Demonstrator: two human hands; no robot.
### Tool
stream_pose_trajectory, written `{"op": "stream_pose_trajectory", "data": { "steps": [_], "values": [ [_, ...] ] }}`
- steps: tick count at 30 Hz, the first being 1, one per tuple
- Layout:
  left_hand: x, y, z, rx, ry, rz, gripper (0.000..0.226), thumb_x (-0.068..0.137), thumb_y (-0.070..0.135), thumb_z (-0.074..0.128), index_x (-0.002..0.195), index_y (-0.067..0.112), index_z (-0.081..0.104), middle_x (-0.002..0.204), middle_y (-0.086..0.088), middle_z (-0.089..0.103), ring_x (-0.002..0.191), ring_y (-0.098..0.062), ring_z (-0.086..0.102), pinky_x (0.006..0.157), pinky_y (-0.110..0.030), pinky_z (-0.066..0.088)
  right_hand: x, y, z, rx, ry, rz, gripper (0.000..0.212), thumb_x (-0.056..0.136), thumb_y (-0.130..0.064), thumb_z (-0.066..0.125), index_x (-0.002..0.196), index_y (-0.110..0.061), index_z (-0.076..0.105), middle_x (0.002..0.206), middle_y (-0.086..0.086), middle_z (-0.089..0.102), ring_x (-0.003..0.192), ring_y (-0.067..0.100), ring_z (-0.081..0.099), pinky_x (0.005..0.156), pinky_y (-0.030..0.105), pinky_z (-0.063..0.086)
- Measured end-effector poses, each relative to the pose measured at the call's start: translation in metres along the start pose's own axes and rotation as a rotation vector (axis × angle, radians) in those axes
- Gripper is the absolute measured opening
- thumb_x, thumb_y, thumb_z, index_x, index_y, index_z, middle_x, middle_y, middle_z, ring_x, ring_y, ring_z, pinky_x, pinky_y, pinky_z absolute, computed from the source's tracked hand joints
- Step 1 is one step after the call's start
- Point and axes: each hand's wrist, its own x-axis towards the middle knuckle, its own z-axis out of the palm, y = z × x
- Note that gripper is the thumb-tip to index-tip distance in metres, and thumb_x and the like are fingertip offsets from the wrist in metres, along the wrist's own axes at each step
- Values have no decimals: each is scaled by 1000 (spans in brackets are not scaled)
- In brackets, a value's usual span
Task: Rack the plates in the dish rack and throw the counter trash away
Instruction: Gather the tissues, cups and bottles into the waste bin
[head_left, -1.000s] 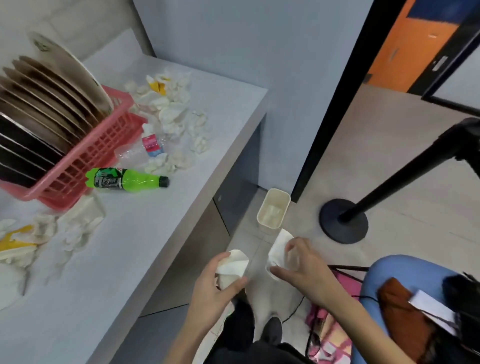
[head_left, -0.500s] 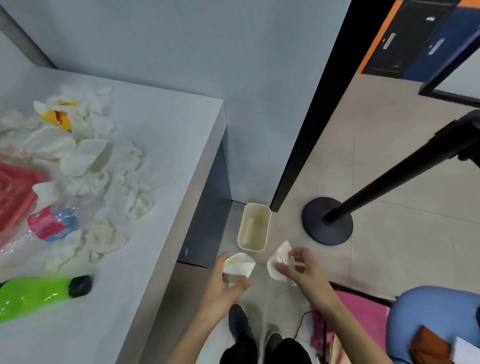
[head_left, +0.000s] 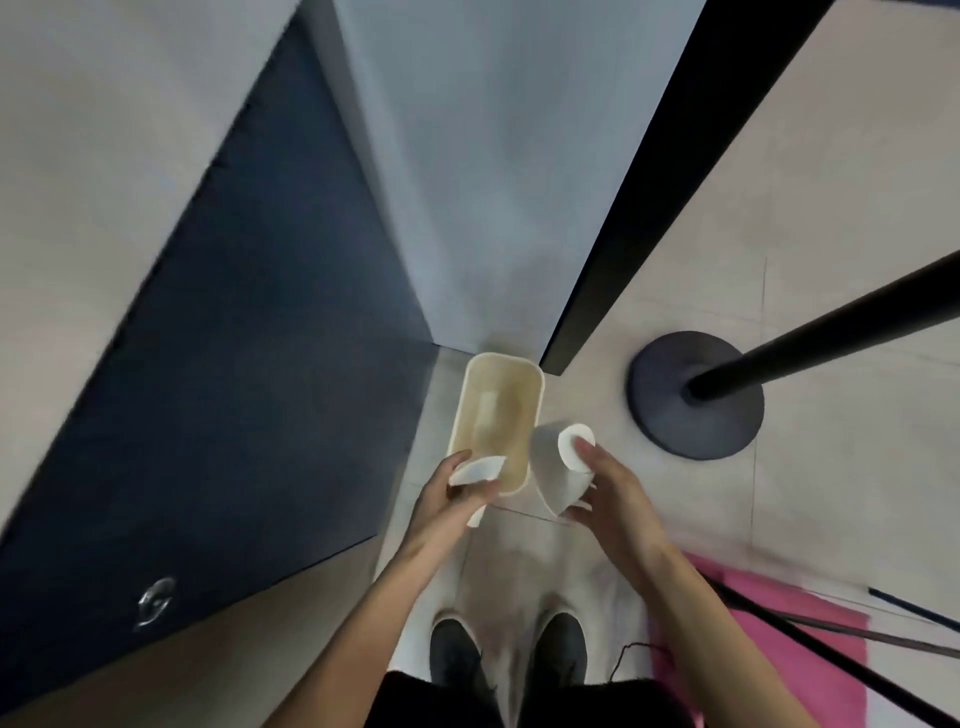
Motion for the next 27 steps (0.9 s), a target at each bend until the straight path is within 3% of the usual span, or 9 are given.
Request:
{"op": "stream_pose_trajectory", "data": {
  "steps": [4, 8, 12, 15, 19, 22, 27],
  "values": [
    [85, -28, 20, 232, -48, 70, 65, 84, 42, 75, 142, 34, 46, 119, 12, 61, 105, -2, 57, 89, -25, 45, 77, 20, -17, -32, 4, -94, 41, 78, -50, 60, 107, -23, 71, 101, -1, 70, 90, 16, 64, 78, 34, 49],
    [168, -56, 32, 895, -69, 239, 81, 81, 58, 70, 148, 28, 35, 143, 8, 46, 131, -17, 42, 99, -33, 42, 150, 35, -26, -23, -44, -197, 42, 82, -47, 58, 113, -22, 69, 108, 2, 70, 95, 17, 66, 81, 35, 52],
    [232, -79, 49, 1362, -132, 328, 74, 82, 50, 65, 143, 21, 37, 134, -2, 48, 123, -26, 42, 99, -39, 37, 200, 50, -33, -55, -128, -283, 46, 86, -47, 56, 119, -17, 66, 122, 14, 63, 102, 22, 64, 88, 42, 52],
    [261, -91, 56, 1679, -154, 377, 70, 81, 47, 67, 139, 21, 38, 127, -5, 51, 119, -26, 46, 103, -42, 30, 218, 54, -36, -68, -159, -326, 42, 85, -45, 57, 114, -17, 67, 115, 14, 63, 99, 21, 63, 90, 45, 50],
    [288, -100, 61, 1840, -220, 509, 64, 80, 40, 73, 134, 19, 46, 124, -6, 54, 119, -26, 48, 108, -46, 26, 227, 48, -34, -171, -179, -413, 52, 82, -47, 61, 116, -8, 64, 112, 12, 64, 100, 23, 63, 91, 46, 49],
    [304, -113, 63, 1909, -236, 582, 65, 81, 41, 73, 136, 19, 46, 128, -8, 54, 120, -27, 48, 103, -45, 31, 229, 49, -30, -299, -174, -459, 37, 91, -41, 60, 108, -8, 66, 94, -1, 66, 88, 16, 64, 81, 38, 51],
    [307, -116, 51, 1753, -332, 508, 80, 79, 40, 77, 146, 21, 38, 144, -6, 41, 130, -27, 42, 103, -43, 40, 234, 54, -29, -362, -153, -448, 34, 92, -39, 60, 109, -11, 67, 90, -4, 68, 84, 14, 64, 73, 29, 50]
  ]
}}
